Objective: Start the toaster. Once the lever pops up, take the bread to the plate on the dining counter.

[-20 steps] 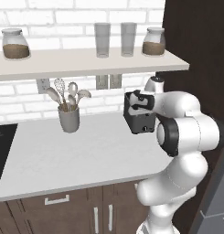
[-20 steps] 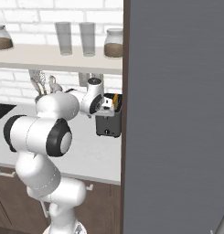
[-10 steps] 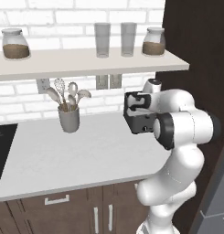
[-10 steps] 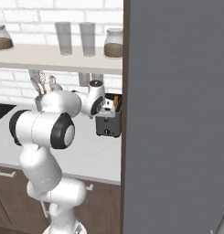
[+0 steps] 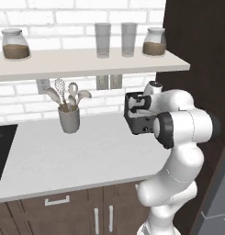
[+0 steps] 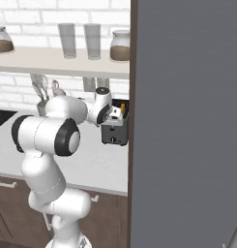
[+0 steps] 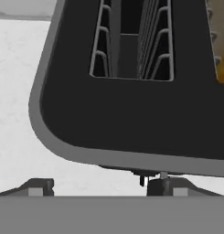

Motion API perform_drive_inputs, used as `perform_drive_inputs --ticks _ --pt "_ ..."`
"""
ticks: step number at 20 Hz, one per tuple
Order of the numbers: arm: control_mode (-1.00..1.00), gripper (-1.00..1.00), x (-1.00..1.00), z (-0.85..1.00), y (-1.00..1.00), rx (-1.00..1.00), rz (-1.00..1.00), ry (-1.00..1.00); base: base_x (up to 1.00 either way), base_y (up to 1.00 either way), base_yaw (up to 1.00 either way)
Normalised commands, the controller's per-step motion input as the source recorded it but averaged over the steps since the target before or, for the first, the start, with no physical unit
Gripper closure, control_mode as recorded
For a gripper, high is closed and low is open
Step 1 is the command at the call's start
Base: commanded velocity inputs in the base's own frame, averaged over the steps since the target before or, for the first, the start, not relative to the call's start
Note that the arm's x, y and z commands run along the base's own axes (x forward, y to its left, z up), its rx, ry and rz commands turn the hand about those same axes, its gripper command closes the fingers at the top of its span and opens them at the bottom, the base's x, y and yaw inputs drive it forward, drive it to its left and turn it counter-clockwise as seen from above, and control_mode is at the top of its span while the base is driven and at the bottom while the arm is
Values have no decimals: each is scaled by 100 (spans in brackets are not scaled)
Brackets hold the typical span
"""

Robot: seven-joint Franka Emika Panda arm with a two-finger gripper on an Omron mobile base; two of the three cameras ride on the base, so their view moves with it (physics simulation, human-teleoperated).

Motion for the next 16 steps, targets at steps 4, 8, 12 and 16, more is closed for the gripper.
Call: perform_drive_inputs --ticks 4,8,12,16 --pt "-100 -100 -13 -69 0 0 1 -5 0 0 0" --pt "-100 -100 -8 -68 0 0 1 -7 0 0 0" --pt "-100 -100 -5 -74 0 0 0 -6 0 0 0" --pt "-100 -100 -40 -33 0 1 0 -10 0 0 0"
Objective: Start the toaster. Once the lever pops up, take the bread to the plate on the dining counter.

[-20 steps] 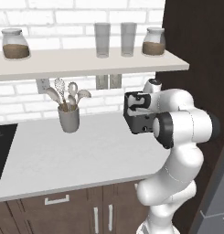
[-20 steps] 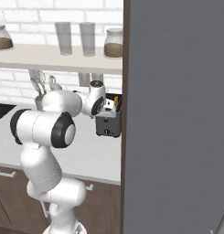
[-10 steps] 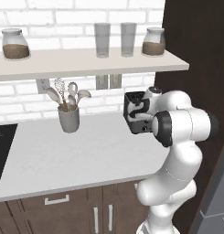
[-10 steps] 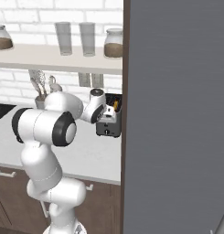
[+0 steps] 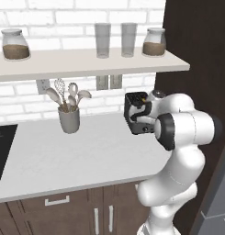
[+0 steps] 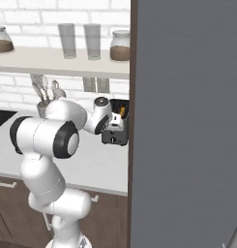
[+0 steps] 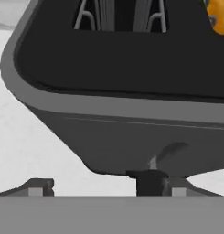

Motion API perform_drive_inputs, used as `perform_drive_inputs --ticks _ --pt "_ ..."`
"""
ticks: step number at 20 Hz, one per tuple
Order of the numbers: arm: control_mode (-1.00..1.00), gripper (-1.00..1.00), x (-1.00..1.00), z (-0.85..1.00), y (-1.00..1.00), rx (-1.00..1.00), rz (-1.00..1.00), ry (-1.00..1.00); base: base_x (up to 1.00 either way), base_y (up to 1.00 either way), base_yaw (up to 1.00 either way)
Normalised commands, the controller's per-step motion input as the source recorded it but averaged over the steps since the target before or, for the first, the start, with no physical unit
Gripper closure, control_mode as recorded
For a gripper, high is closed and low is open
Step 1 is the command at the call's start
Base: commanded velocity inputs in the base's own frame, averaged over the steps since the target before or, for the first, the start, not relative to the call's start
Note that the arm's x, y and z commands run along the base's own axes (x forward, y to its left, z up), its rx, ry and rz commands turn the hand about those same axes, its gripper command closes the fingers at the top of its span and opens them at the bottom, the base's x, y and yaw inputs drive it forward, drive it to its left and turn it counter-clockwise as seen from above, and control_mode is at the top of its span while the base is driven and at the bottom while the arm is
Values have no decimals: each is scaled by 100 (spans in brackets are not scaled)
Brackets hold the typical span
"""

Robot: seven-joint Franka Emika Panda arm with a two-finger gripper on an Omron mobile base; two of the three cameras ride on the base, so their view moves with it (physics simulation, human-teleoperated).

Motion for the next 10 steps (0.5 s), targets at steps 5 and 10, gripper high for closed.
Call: perform_drive_inputs --ticks 5,10 --pt "-100 -100 -80 86 0 5 -2 -22 0 0 0" --pt "-100 -100 -59 100 0 5 -4 -14 0 0 0"
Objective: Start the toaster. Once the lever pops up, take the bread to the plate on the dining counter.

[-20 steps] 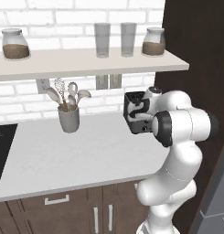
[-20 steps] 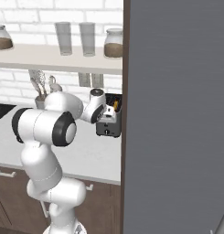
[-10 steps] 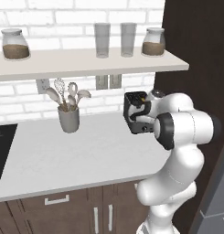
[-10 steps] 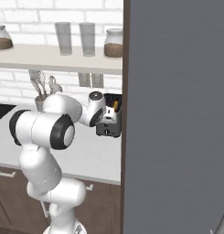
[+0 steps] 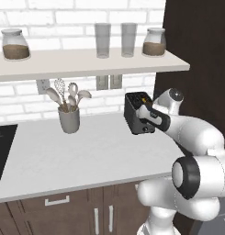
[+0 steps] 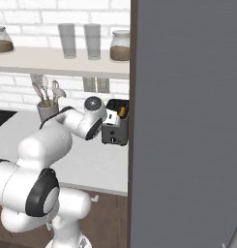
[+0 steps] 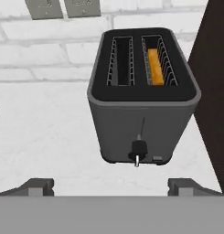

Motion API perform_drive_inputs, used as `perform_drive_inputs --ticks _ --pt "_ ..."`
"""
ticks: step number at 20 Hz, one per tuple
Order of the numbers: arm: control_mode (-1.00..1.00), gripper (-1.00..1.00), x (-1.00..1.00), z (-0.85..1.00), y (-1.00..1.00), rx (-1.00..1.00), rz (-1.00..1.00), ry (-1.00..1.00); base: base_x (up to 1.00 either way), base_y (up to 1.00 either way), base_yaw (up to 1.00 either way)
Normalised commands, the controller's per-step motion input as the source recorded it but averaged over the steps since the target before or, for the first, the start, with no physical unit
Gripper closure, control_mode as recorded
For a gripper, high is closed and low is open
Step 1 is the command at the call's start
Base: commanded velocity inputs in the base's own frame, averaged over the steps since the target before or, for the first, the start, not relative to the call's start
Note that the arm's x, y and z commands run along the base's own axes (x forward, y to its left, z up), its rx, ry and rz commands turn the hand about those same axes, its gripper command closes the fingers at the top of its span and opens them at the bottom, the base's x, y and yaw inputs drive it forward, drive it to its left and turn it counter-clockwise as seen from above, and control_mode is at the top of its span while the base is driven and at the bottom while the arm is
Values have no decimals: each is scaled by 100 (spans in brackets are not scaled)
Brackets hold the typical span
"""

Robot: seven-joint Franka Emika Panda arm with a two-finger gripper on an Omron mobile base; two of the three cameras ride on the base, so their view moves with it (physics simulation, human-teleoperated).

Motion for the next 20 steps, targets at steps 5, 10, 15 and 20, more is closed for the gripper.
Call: perform_drive_inputs --ticks 5,10,15,20 --pt "-100 -100 -10 100 8 1 -3 -1 0 0 0" --pt "-100 -100 0 97 8 0 -12 5 0 0 0" --pt "-100 -100 0 47 0 0 -18 11 0 0 0" --pt "-100 -100 -4 4 -4 0 -14 9 0 0 0"
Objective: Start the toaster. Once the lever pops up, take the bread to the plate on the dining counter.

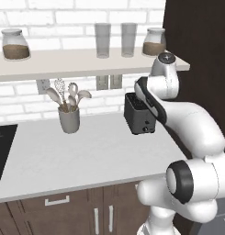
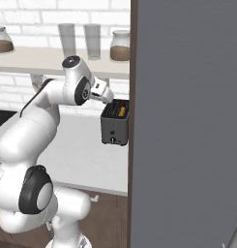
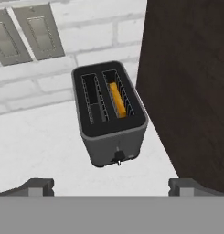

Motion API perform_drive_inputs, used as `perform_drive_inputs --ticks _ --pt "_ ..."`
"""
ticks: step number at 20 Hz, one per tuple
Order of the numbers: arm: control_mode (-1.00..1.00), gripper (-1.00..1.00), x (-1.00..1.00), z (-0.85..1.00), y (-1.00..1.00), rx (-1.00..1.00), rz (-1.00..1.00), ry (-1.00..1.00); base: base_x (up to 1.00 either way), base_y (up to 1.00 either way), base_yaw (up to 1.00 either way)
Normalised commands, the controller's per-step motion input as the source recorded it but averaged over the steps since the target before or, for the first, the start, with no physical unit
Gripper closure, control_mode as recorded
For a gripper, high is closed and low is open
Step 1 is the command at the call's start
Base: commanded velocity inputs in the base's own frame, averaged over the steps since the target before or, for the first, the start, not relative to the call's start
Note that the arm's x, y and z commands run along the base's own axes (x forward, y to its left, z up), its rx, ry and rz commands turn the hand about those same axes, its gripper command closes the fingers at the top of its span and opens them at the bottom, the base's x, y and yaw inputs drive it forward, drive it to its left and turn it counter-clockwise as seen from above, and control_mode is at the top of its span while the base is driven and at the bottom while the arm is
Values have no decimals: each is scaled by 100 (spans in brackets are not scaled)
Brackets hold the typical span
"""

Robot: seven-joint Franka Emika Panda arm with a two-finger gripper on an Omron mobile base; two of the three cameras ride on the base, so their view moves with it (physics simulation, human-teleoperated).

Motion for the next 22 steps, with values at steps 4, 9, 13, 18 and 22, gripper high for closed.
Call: perform_drive_inputs --ticks 4,9,13,18,22 --pt "-100 -100 -4 0 -9 0 -7 4 0 0 0" --pt "-100 -100 0 0 -4 0 0 0 0 0 0" --pt "-100 -100 0 0 0 0 0 0 0 0 0" --pt "-100 -100 0 0 0 0 0 0 0 0 0" --pt "-100 -100 0 0 0 0 0 0 0 0 0"
